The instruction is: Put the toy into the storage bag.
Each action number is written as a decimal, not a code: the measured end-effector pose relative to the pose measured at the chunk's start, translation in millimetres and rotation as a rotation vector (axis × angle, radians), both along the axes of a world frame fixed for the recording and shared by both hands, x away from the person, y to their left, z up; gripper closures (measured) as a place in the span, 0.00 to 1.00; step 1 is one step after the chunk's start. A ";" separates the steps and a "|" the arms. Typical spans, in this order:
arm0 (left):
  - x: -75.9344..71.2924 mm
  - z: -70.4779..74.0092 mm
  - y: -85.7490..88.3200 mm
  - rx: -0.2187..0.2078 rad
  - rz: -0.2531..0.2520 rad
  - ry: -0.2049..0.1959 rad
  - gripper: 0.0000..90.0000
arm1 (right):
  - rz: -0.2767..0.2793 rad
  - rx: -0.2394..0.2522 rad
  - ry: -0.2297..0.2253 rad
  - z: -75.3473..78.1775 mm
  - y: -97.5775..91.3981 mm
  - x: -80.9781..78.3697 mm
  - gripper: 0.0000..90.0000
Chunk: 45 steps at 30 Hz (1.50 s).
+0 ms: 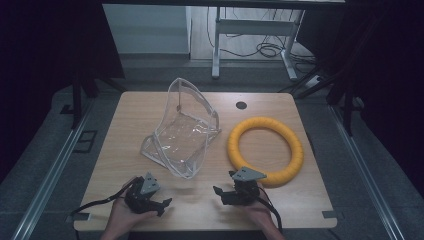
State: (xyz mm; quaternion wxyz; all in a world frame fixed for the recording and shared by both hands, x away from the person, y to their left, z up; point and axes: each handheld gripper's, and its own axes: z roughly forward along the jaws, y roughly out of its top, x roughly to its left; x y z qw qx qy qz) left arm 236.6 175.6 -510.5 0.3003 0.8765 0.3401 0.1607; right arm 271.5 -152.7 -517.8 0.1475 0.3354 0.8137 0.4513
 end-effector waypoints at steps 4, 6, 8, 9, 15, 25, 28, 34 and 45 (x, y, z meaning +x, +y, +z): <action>-1.6 0.3 0.2 -0.002 0.000 -0.002 0.17 | 0.016 -0.003 0.010 -0.2 1.6 -1.2 0.24; -2.8 1.8 0.7 -0.010 0.003 -0.003 0.17 | 0.028 -0.036 -0.008 -0.5 4.0 -2.6 0.25; -3.4 2.4 1.2 -0.008 0.001 -0.007 0.17 | 0.036 -0.046 -0.022 0.6 4.6 -4.8 0.27; -3.4 2.4 1.2 -0.008 0.001 -0.007 0.17 | 0.036 -0.046 -0.022 0.6 4.6 -4.8 0.27; -4.7 0.8 0.2 -0.002 0.002 -0.003 0.17 | 0.055 -0.067 -0.001 -1.6 3.4 -3.1 0.30; -5.7 2.9 0.6 -0.013 0.011 -0.004 0.17 | 0.087 -0.022 0.020 -0.1 0.3 -5.7 0.30; -5.6 3.8 1.3 -0.011 0.010 -0.004 0.17 | 0.093 -0.003 0.029 2.2 -1.9 -4.7 0.32; -5.2 5.0 2.1 -0.012 0.011 -0.004 0.17 | 0.094 -0.034 0.005 9.4 -7.4 -3.6 0.34; -6.2 6.0 1.9 -0.024 0.010 -0.001 0.17 | 0.162 -0.054 -0.004 36.7 -23.0 3.5 0.35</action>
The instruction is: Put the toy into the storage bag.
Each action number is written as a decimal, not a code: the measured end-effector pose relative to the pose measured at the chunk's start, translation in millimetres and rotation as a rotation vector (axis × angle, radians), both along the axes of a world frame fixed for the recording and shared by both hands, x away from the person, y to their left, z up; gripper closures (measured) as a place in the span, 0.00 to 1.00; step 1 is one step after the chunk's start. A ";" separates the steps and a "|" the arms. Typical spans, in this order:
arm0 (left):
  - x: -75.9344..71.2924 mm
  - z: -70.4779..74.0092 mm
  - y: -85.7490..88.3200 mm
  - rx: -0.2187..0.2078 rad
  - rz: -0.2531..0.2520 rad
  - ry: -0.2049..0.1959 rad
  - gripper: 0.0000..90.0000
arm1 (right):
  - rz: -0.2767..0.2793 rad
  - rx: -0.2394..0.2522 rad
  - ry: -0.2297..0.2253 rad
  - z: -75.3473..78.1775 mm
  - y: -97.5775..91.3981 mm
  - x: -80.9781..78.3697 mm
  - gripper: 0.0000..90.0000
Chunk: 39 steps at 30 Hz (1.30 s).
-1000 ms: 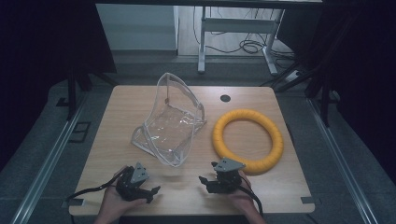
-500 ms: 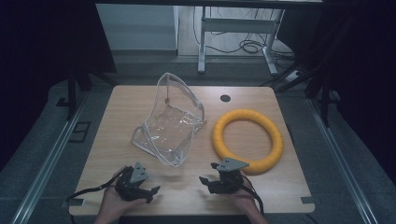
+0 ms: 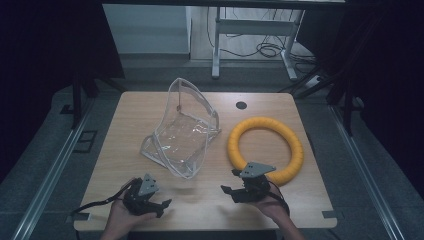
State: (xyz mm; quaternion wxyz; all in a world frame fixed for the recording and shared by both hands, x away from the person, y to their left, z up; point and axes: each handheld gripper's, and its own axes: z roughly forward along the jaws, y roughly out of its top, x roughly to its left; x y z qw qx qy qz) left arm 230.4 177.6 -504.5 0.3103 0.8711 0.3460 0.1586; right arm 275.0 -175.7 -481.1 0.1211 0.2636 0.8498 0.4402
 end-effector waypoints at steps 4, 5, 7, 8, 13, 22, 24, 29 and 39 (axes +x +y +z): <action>0.0 0.3 0.3 0.000 -0.001 -0.001 0.17 | 0.000 -0.003 -0.005 6.5 -3.3 3.4 0.35; 0.0 0.0 0.1 -0.003 -0.001 -0.001 0.17 | 0.006 -0.010 0.010 10.6 -5.5 6.4 0.35; 0.0 -0.2 -0.4 -0.002 -0.005 0.001 0.17 | 0.001 -0.009 0.015 13.9 -7.5 8.6 0.35; 0.0 -0.2 -0.4 -0.002 -0.005 0.001 0.17 | 0.001 -0.009 0.015 13.9 -7.5 8.6 0.35; 0.8 -0.6 -0.7 -0.003 -0.007 0.000 0.17 | -0.008 -0.018 0.029 28.5 -14.2 15.9 0.38; 2.1 -1.8 -1.7 0.002 -0.012 0.004 0.17 | 0.013 -0.090 0.021 42.0 -16.3 23.2 0.41; 2.1 -1.9 -1.8 0.002 -0.012 0.005 0.17 | 0.015 -0.107 0.016 42.9 -16.5 24.3 0.41; 2.1 -1.8 -1.9 0.001 -0.013 0.006 0.17 | 0.011 -0.134 0.041 46.3 -19.3 33.0 0.41; 2.9 -3.1 -2.9 0.001 -0.016 0.012 0.17 | -0.001 -0.193 0.082 48.8 -26.4 48.0 0.40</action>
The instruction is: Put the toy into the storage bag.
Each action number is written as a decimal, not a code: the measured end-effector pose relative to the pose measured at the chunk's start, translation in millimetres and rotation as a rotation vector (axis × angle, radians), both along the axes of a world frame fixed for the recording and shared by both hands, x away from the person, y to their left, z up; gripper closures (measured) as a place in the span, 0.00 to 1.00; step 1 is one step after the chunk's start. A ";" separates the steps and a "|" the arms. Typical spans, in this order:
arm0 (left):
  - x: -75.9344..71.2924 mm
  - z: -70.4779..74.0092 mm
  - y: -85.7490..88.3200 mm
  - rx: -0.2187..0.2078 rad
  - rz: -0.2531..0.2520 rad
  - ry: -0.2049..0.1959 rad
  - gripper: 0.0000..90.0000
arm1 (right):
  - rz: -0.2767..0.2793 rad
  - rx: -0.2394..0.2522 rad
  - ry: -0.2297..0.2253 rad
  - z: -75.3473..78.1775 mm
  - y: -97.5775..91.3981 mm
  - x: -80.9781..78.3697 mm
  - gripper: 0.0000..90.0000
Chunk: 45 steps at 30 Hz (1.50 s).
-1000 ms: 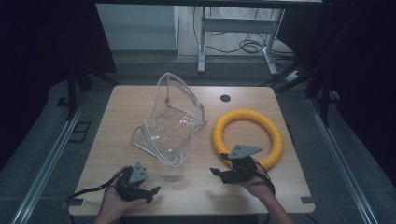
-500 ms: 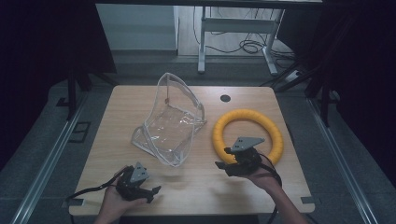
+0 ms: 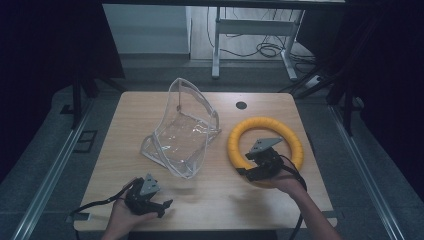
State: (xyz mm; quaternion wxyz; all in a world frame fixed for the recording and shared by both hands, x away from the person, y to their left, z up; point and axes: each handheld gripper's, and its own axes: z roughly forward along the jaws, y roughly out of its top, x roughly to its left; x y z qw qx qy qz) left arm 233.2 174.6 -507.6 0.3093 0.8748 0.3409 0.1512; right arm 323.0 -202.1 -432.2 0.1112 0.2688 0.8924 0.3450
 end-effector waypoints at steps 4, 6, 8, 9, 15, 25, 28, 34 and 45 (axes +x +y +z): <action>0.0 -0.5 -0.7 -0.003 -0.003 0.007 0.17 | 0.001 -0.045 0.023 0.5 -1.1 4.3 0.39; 0.0 0.1 -0.4 -0.002 -0.003 0.007 0.17 | -0.002 -0.062 0.037 0.2 -2.2 7.9 0.39; 0.0 0.6 0.1 -0.004 -0.003 0.006 0.17 | -0.003 -0.084 0.046 -0.7 -3.5 11.0 0.39; 0.0 0.9 0.3 -0.003 -0.001 0.006 0.17 | -0.003 -0.094 0.049 -1.2 -3.8 12.3 0.39; -0.3 1.2 0.4 -0.006 -0.003 0.007 0.17 | -0.011 -0.156 0.101 -7.2 -6.1 22.9 0.37; -0.2 1.1 0.4 -0.008 -0.004 0.008 0.17 | 0.002 -0.238 0.170 -16.5 -1.2 35.7 0.36; -0.3 1.6 0.9 -0.007 -0.005 0.005 0.17 | 0.000 -0.261 0.192 -21.3 1.8 41.3 0.35; -0.4 1.3 0.8 -0.008 -0.005 0.004 0.17 | 0.006 -0.295 0.211 -29.6 6.7 47.3 0.35; -0.5 1.4 0.9 -0.006 -0.005 0.003 0.17 | -0.003 -0.356 0.258 -48.1 18.9 54.1 0.35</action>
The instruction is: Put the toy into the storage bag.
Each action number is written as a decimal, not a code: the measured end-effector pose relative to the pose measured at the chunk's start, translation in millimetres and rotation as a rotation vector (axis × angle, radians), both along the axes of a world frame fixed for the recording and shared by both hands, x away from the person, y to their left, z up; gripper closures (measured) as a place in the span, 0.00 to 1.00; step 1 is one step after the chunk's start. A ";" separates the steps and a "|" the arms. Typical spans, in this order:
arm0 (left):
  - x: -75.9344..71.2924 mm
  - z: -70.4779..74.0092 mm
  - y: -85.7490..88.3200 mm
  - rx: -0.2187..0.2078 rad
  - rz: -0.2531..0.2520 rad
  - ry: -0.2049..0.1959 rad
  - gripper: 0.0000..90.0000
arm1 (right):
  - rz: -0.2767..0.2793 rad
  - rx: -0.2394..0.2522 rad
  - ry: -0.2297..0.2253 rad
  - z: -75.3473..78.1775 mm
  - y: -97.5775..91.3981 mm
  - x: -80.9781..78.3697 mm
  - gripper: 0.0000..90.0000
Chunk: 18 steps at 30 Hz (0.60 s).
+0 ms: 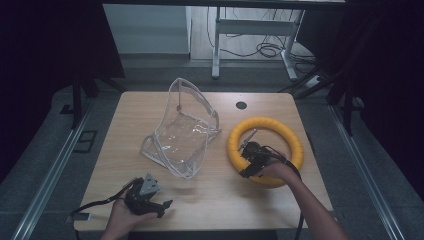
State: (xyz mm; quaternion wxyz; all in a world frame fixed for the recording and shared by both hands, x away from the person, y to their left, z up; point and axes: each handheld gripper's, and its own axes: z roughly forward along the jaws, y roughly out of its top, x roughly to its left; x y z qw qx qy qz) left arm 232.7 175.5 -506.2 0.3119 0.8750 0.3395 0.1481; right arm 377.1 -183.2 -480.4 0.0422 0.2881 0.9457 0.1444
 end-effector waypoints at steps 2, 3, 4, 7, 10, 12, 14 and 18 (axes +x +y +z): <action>-0.1 0.2 0.2 0.002 0.000 0.001 0.17 | 0.002 0.000 0.002 -1.7 0.5 0.4 0.35; -0.1 0.3 0.3 0.003 0.000 0.001 0.17 | -0.001 -0.008 0.001 -4.0 1.6 0.9 0.36; -0.1 0.4 0.3 0.003 0.001 0.001 0.17 | -0.003 -0.017 0.001 -7.0 3.2 2.0 0.36; 0.1 0.3 0.2 0.003 0.000 0.002 0.17 | -0.001 -0.020 0.000 -9.2 4.1 3.8 0.37; 0.1 -0.2 0.0 0.004 -0.001 0.003 0.17 | 0.000 -0.030 0.015 -12.8 7.7 7.8 0.37; 0.0 -0.2 0.1 0.006 -0.001 0.002 0.17 | 0.010 -0.038 0.019 -15.4 10.1 9.9 0.37; 0.0 -0.1 0.2 0.007 -0.001 0.001 0.17 | 0.018 -0.051 0.021 -17.1 11.8 11.3 0.38; 0.0 -0.4 0.1 0.010 -0.001 0.002 0.17 | 0.016 -0.070 0.030 -19.6 14.0 12.8 0.39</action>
